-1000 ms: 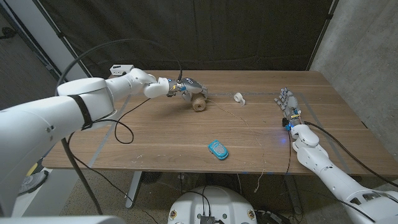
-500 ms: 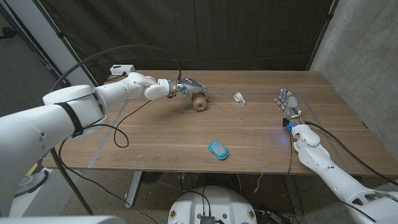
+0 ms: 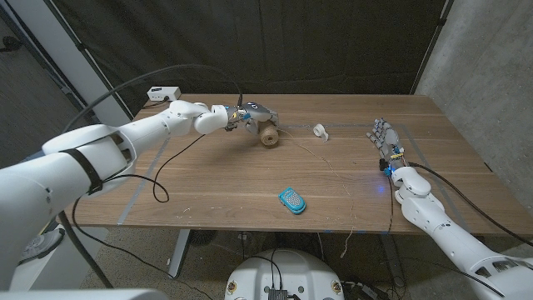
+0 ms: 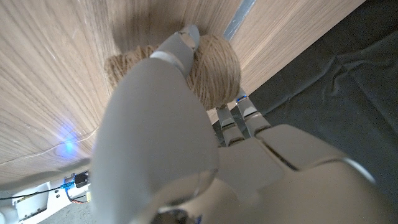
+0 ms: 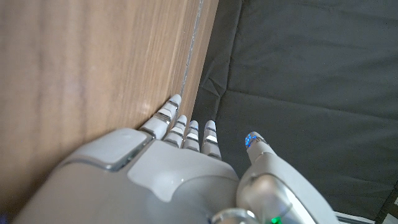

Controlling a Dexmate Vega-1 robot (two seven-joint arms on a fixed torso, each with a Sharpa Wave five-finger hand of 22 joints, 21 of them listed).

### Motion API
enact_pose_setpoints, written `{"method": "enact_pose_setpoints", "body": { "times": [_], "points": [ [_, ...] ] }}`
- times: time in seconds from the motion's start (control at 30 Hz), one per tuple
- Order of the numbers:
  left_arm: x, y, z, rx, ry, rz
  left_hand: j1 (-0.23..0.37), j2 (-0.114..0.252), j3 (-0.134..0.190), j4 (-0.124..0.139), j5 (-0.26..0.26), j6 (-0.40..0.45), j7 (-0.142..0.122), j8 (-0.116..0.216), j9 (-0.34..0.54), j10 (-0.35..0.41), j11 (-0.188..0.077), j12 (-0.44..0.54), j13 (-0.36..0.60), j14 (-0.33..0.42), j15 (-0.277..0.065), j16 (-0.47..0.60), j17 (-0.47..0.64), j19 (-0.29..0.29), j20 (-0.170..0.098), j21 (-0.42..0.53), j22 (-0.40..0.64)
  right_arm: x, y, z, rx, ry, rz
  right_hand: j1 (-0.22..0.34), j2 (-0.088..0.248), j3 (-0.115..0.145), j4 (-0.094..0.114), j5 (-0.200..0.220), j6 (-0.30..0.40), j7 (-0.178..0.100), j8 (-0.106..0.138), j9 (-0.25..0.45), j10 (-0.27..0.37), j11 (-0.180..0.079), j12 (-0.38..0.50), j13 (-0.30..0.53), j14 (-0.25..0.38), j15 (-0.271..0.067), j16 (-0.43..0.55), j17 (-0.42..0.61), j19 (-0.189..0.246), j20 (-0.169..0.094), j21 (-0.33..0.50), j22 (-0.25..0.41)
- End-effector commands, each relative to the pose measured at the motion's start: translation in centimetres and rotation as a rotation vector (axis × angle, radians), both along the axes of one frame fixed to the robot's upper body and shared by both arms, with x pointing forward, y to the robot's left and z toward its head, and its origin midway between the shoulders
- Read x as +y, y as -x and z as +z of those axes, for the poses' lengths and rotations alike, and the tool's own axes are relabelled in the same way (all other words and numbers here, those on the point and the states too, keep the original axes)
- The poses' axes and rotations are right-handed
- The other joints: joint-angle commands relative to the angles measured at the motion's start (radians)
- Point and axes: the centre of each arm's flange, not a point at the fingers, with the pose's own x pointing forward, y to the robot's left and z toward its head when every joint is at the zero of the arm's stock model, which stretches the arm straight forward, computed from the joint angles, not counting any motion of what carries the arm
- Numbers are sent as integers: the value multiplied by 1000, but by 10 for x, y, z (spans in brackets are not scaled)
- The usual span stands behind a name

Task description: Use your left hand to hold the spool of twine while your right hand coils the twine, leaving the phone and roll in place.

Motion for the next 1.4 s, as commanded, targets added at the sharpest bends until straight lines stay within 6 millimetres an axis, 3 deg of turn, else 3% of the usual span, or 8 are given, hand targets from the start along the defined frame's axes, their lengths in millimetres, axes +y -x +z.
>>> {"method": "enact_pose_setpoints", "body": {
  "times": [0.03, 0.87, 1.4],
  "points": [
    [-4, 5, 10, 3, 52, 11, 18, 38, 1, 5, 8, 6, 2, 24, 5, 33, -4, 23, 53, 70, -58, 44, 88, 0, -2, 5, 4, -3, 4, 13, -36, 28, 11, -7, 22, 5, 1, 0, 1, 5, 6, 5, -4, 3, 4, 5, -2, 1, 5, 2, 1, 4, 5, 2],
    [-16, 2, 7, 11, 69, 12, 11, 41, -6, 7, 13, 12, 1, 32, -6, 42, -8, 17, 54, 79, -60, 42, 82, -3, -4, 10, 3, -12, 23, 42, -122, 75, -16, -6, 20, 3, -2, 0, 5, 6, 7, 5, 1, 2, 6, 5, -2, 2, 5, 2, 0, 5, 5, 2],
    [-17, 11, 19, 8, 148, 29, 5, 43, -8, 8, 18, 21, -3, 40, -15, 50, -13, 15, 59, 88, -66, 41, 81, -6, -5, 12, 1, -1, 31, 58, -149, 132, -12, 0, 19, 4, -8, 0, 9, 7, 9, 5, 9, 3, 8, 5, 0, 3, 6, 1, 0, 6, 5, 2]
  ]
}}
